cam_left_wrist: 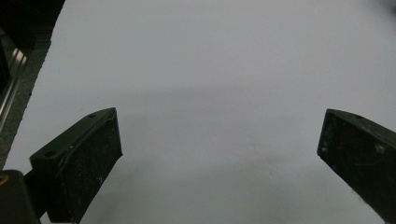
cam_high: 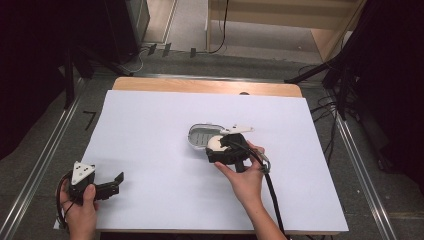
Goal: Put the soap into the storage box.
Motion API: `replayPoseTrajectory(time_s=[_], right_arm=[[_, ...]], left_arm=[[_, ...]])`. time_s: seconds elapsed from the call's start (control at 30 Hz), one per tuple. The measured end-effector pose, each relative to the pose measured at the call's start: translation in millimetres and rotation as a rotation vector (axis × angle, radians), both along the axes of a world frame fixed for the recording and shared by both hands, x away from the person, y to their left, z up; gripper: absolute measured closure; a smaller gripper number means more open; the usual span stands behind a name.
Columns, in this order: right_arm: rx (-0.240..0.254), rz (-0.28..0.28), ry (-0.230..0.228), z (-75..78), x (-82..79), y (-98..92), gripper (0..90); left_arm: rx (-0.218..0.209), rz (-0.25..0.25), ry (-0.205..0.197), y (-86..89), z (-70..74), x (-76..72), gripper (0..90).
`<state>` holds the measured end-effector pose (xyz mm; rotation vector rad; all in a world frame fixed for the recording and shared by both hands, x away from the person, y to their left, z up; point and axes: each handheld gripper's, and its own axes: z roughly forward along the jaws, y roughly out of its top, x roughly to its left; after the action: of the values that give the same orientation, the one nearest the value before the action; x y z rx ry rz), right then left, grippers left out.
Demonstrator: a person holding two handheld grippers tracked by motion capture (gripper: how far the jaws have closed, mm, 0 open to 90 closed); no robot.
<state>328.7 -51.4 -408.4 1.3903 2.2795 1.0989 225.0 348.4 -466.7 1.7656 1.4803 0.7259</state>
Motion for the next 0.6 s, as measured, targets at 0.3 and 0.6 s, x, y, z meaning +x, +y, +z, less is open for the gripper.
replayPoseTrajectory(time_s=[0.3, 0.6], right_arm=[[0.001, -0.001, 0.005, 1.1, 7.4, 6.1, 25.0], [0.013, 0.002, 0.005, 3.5, 12.6, 8.6, 25.0]], left_arm=[[-0.003, -0.002, -0.001, 0.4, 0.0, 0.0, 0.4], [-0.003, -0.002, -0.001, 0.3, 0.0, 0.0, 0.4]])
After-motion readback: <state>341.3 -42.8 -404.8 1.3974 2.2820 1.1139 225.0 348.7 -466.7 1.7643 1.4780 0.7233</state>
